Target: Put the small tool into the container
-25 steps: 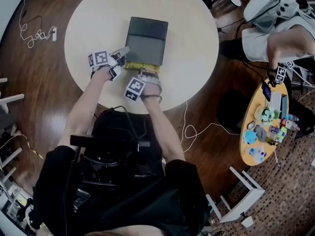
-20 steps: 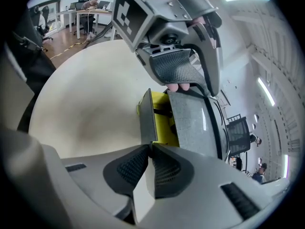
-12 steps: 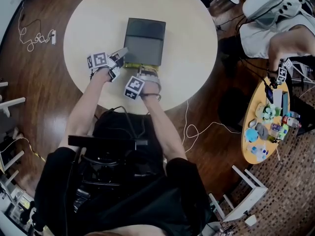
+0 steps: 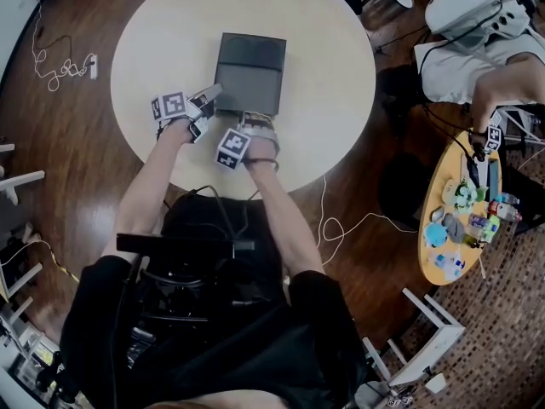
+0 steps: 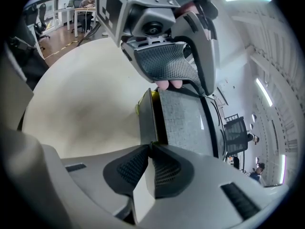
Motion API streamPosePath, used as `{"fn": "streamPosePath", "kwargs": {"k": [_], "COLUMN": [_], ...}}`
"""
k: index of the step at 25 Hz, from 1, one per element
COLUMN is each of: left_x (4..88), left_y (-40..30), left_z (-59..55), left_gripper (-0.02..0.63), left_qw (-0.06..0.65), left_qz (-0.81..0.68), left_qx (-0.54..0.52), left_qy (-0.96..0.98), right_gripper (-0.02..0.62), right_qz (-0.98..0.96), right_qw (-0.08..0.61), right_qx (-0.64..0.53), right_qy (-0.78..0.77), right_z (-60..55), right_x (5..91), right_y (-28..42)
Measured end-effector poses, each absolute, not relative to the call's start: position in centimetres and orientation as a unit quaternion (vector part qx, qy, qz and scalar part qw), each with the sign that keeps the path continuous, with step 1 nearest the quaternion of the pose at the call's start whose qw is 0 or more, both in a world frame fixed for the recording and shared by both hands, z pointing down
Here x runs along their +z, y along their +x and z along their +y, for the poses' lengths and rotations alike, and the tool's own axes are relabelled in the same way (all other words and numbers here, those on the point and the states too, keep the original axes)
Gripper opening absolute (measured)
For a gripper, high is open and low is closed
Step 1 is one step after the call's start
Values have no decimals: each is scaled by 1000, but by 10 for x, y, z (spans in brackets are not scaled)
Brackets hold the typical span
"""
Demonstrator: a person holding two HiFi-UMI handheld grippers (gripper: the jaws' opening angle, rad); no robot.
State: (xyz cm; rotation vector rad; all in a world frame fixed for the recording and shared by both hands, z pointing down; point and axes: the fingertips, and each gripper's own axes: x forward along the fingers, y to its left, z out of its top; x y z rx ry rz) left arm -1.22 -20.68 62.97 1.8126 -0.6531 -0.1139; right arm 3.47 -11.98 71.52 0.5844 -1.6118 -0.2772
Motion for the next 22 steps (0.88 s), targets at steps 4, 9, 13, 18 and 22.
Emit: {"fn": "streamPosePath", "kwargs": {"k": [4,9,13,18,22], "left_x": [630,631,631,630,629], "left_y": [-12,-13,-13,-13,-12], "left_z": [-206,-207,-208,-208,-208], "left_gripper": [20,20,20,20,20], "left_qw": [570,570,567,565,567], "left_qz": [-279,-279,-281,-282,-282], "left_qx": [-48,-47,-48,-48,-49], "left_qy": [772,771,773,774,773], "right_gripper": [37,38,38,48,55], "right_qz": [-709,-709,-708,-703,-689], "right_qw": [647,648,650,649,652], "right_qx": [-122,-124,-130,-143,-156], "right_qy": [252,249,245,254,277], "right_z": [-119,-120,-120,-120,-120], "right_x": [715,717,718,717,706], "right_y": [34,33,33,34,38]}}
